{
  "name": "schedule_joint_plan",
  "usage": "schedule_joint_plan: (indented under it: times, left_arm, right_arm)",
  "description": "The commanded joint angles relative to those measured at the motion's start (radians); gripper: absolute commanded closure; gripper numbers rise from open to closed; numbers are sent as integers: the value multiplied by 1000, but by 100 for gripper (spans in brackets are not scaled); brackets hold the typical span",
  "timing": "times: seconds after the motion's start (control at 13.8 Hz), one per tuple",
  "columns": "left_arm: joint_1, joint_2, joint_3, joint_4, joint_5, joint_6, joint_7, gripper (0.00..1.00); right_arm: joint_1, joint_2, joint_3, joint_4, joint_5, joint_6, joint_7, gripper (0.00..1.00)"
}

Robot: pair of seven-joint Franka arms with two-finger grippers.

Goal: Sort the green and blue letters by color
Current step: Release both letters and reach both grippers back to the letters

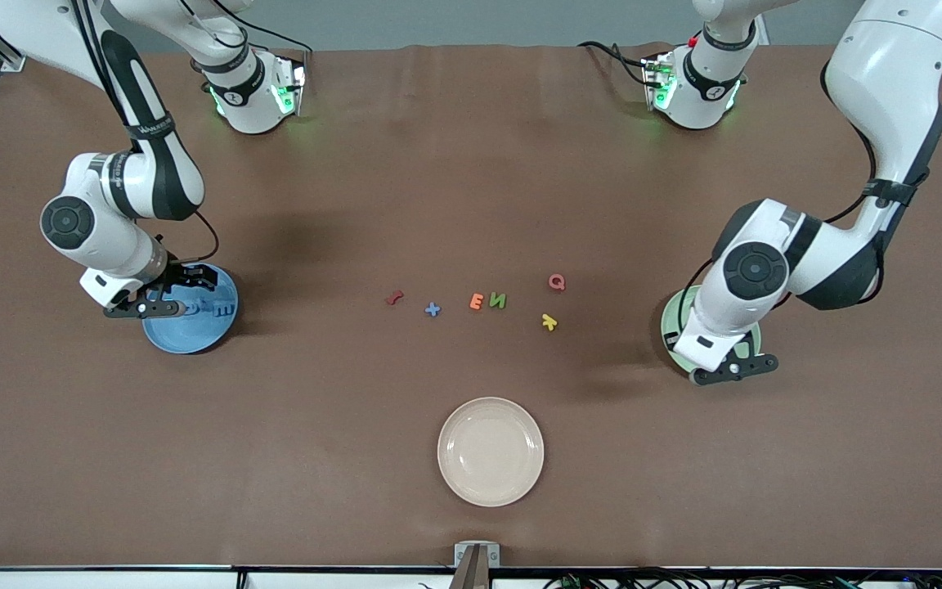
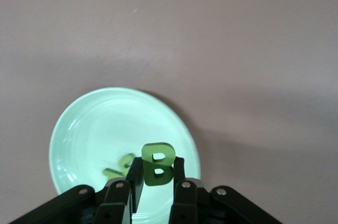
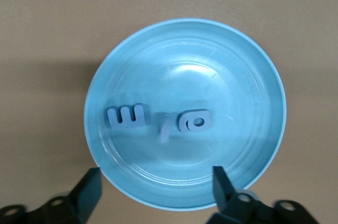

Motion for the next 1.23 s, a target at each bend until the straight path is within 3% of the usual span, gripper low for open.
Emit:
schedule_joint_plan:
  times: [0.0, 0.22, 0.65, 0.72, 0.87, 1.16]
  left_arm:
    - [64, -32, -13, -95, 11, 29, 9, 98]
    - [161, -15, -12, -190, 26, 149, 14, 95]
    - [187, -22, -12, -248, 26, 152, 15, 66]
    - [187, -18, -12, -245, 26, 152, 8, 49]
    - [185, -21, -13, -245, 24, 152, 2, 0]
    - [172, -13, -91, -201, 7, 148, -35, 0]
  right_arm:
    - [28, -18, 13, 12, 26, -5, 47, 0]
    - [132, -15, 13, 68, 83, -62, 169, 0]
    - [386, 77, 13, 213, 152, -96, 540, 0]
    - [422, 110, 11, 248, 157, -96, 597, 0]
    - [481, 173, 13, 315, 157, -94, 709, 0]
    - [569, 319, 13, 467, 158, -79, 887, 3]
